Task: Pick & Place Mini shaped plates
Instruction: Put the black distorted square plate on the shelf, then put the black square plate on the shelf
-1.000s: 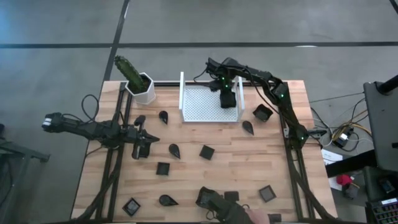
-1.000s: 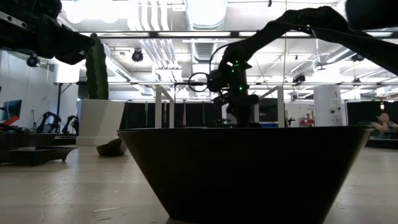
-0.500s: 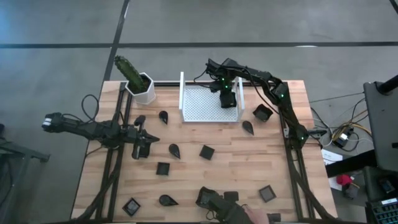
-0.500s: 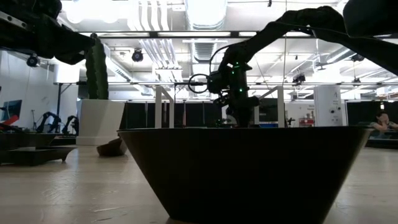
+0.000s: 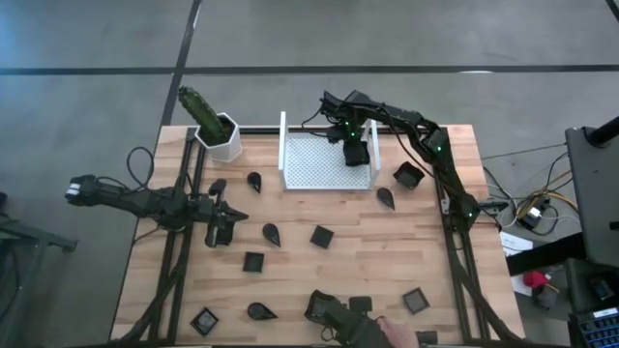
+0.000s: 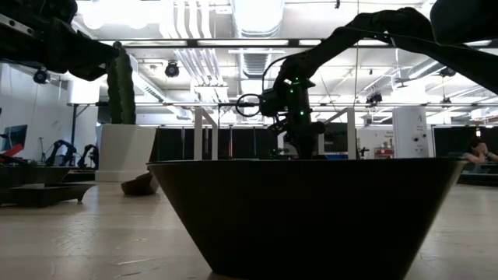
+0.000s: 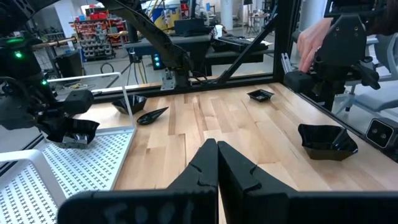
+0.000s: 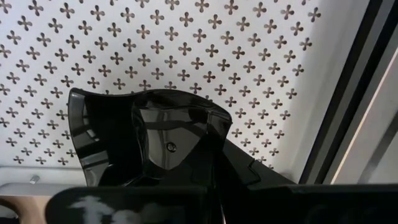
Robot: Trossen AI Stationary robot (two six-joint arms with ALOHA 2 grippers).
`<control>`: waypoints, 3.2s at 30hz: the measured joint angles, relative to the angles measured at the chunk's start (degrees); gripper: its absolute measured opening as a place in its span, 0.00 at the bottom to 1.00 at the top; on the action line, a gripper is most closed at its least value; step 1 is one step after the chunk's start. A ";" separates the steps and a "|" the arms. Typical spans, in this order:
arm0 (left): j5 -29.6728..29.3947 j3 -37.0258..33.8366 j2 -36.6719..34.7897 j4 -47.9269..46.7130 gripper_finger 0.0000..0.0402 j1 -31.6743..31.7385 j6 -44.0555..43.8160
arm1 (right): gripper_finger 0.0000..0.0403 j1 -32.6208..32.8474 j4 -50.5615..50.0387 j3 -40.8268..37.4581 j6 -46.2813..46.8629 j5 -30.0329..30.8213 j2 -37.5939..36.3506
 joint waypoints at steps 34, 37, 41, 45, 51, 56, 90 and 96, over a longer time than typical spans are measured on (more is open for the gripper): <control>0.02 0.00 -0.02 0.05 0.00 0.00 0.11 | 0.07 1.15 -7.73 10.79 5.95 -0.13 -4.49; 0.02 0.00 -0.02 0.19 0.00 0.00 0.11 | 0.03 2.34 -8.06 11.90 8.28 -0.16 -7.98; 0.02 0.00 -0.02 0.88 0.00 -0.01 0.17 | 0.03 4.75 -7.66 11.74 11.80 -0.39 -13.84; 0.02 0.00 0.07 2.88 0.00 0.00 0.33 | 0.02 8.11 -7.22 8.94 14.61 -0.46 -20.50; -1.31 2.17 0.60 3.42 0.00 -0.01 3.21 | 0.02 14.69 -2.16 -1.45 19.09 -0.68 -31.87; -2.82 6.90 4.90 -1.79 0.00 -0.02 4.37 | 0.02 20.39 5.15 -14.02 22.27 -0.61 -41.89; -6.60 43.55 61.97 -13.57 0.00 -1.55 2.25 | 0.02 40.64 39.31 -60.61 40.48 -0.05 -66.77; -6.62 44.59 64.79 -13.48 0.11 -1.53 0.50 | 0.02 40.65 40.52 -61.32 40.30 0.02 -66.77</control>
